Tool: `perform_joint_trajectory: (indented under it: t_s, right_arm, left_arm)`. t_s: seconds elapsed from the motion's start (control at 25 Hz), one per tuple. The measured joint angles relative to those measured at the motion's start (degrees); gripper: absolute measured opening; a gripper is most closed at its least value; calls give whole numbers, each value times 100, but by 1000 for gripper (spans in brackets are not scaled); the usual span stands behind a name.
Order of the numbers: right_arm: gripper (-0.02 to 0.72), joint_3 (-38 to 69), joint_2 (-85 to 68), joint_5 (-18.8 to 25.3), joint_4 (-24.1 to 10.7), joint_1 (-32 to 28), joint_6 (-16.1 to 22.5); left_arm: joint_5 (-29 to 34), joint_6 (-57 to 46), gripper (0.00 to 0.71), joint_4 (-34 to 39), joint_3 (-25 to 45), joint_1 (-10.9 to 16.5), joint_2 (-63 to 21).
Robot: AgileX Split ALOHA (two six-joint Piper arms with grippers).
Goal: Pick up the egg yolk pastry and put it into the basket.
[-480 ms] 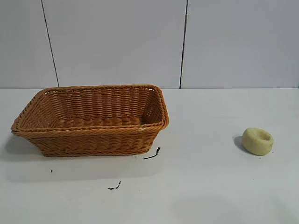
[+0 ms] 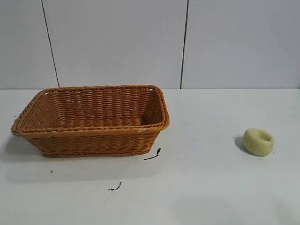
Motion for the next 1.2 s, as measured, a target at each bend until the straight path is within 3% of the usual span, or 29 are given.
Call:
perform_joint_trajectory:
  t_s: [0.12, 0.32, 0.6, 0.72, 1.2]
  right_arm:
    - [670, -68, 343, -6, -41, 0, -1]
    - [689, -466, 2202, -67, -88, 0, -19]
    - [689, -1238, 5504, -1011, -105, 0, -19]
    - [689, -1838, 6921, -1193, -105, 0, -19]
    - [689, -4372, 10295, -1326, 11, 141, -149]
  left_arm:
    - [0, 0, 695, 0, 0, 0, 0]
    - [0, 0, 695, 0, 0, 0, 0]
    - [0, 0, 695, 0, 0, 0, 0]
    - [0, 0, 695, 0, 0, 0, 0]
    - [0, 0, 695, 0, 0, 0, 0]
